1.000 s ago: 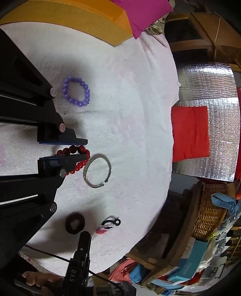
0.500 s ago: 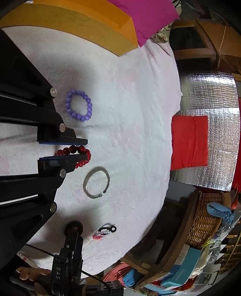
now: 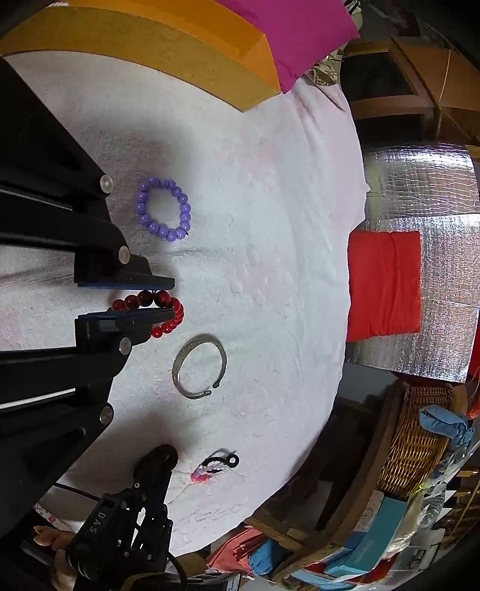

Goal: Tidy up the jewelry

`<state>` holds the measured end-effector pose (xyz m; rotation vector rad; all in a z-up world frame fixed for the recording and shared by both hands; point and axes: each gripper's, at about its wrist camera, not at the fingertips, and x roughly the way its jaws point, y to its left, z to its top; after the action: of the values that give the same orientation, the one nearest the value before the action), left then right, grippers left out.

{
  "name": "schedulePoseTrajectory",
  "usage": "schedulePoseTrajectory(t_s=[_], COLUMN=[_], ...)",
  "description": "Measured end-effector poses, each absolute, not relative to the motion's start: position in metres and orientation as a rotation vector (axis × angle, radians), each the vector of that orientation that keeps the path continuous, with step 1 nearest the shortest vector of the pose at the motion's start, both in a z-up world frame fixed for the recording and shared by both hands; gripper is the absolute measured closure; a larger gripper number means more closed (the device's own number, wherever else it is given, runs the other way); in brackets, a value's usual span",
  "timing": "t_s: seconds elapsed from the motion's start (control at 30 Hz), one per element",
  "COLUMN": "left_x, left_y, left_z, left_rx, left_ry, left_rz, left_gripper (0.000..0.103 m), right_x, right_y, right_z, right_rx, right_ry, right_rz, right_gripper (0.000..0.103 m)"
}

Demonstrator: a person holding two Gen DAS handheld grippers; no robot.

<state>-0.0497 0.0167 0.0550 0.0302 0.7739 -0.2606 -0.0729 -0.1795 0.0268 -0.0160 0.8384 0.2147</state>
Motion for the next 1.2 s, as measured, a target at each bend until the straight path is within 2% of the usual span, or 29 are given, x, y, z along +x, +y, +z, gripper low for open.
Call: schedulePoseTrajectory(t_s=[0.47, 1.2], left_x=[-0.056, -0.066], left_y=[0.007, 0.024], left_z=[0.074, 0.084], left_rx=[0.007, 0.046], left_ry=[0.664, 0.624], left_rz=[-0.296, -0.199], left_gripper=[0.093, 0.093], right_x=[-0.067, -0.064], right_y=[-0.229, -0.196], right_z=[0.036, 0.042], right_rx=[0.214, 0.22], right_ry=[0.835, 0.849], right_rz=[0.146, 0.199], right_gripper=[0.084, 0.084])
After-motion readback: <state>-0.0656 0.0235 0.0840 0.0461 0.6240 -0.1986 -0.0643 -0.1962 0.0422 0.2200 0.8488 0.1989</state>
